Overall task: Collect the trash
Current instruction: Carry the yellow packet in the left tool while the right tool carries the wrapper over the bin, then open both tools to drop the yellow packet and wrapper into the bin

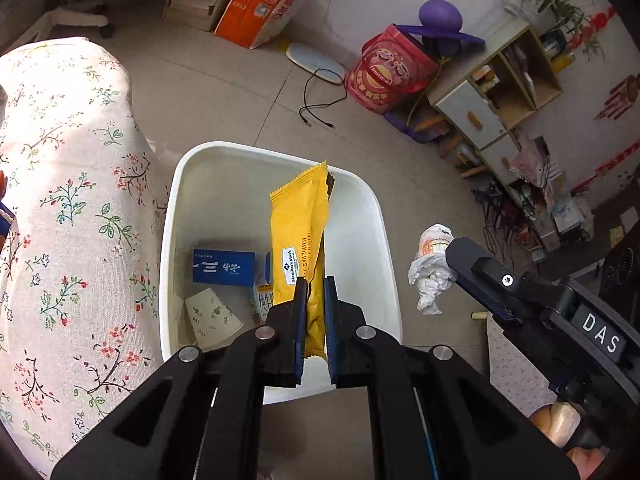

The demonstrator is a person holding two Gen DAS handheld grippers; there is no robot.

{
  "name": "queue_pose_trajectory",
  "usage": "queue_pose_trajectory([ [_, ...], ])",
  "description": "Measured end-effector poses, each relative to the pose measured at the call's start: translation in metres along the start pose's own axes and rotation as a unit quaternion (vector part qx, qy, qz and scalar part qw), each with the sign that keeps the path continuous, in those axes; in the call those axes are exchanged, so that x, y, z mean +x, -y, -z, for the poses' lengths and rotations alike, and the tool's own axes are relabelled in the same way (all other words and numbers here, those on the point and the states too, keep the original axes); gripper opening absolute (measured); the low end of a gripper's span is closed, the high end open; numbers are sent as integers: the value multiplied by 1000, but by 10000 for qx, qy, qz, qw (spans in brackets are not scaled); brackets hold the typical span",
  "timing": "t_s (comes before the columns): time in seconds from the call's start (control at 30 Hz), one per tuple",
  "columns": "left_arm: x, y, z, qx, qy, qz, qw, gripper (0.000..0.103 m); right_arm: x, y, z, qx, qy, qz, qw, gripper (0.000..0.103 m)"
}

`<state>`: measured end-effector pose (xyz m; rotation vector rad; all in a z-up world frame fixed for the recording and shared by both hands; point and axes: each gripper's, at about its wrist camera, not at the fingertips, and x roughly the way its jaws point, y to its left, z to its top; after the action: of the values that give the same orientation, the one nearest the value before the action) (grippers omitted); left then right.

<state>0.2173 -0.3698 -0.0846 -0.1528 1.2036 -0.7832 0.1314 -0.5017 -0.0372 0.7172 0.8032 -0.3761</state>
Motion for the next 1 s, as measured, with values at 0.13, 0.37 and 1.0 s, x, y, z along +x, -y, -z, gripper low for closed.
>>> queue_pose_trajectory([
  [0.13,1,-7,3,50,-13,-56,10000,8,1,-2,0,-57,23,66,10000,21],
  [0.37,3,-10,-3,-7,-5,-16,10000,9,3,-4,-1,-120,24,140,9998,22],
  [1.0,-5,-16,-1,189,114,-323,9992,33,-1,-15,-1,-443,227,684,9964,46],
])
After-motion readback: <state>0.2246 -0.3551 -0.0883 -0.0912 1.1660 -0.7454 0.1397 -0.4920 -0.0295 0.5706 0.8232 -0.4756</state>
